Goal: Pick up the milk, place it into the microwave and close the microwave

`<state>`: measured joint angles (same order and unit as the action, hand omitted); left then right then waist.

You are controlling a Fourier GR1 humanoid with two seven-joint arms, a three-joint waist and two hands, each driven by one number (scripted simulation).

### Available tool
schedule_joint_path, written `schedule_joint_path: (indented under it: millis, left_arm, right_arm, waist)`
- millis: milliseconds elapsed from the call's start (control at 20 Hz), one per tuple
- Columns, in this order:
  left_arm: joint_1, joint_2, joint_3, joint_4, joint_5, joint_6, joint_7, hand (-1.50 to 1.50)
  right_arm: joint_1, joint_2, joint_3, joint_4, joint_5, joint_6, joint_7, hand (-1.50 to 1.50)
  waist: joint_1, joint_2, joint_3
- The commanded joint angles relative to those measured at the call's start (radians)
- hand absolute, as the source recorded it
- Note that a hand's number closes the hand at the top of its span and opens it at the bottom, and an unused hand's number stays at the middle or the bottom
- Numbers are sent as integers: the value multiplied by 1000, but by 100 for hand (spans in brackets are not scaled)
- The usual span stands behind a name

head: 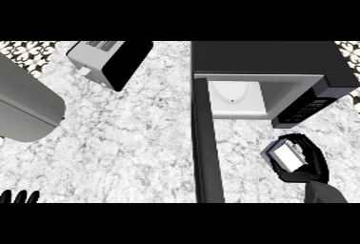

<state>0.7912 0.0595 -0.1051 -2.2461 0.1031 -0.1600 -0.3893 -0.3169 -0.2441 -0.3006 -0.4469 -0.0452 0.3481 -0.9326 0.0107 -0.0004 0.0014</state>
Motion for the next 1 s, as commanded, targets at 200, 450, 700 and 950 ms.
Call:
schedule_joint_path:
  millis: [200,450,700,950]
  left_arm:
    - [38,4,38,-41,23,-5,-3,-150]
    - [51,9,75,16,49,-32,-48,-150]
    - [76,-3,39,26,31,-50,-61,-150]
    - [63,0,45,-50,59,-49,13,-150]
  right_arm:
    - [100,52,94,-251,-21,132,5,150]
    - [244,119,182,-592,-44,51,197,150]
    - [433,196,264,-951,-84,-5,380,150]
    - [558,231,299,-1223,-136,-74,588,150]
  waist:
    - [-17,-7,-3]
    - [-26,-11,-5]
    - [-32,-11,-5]
    - [-18,-4,-3]
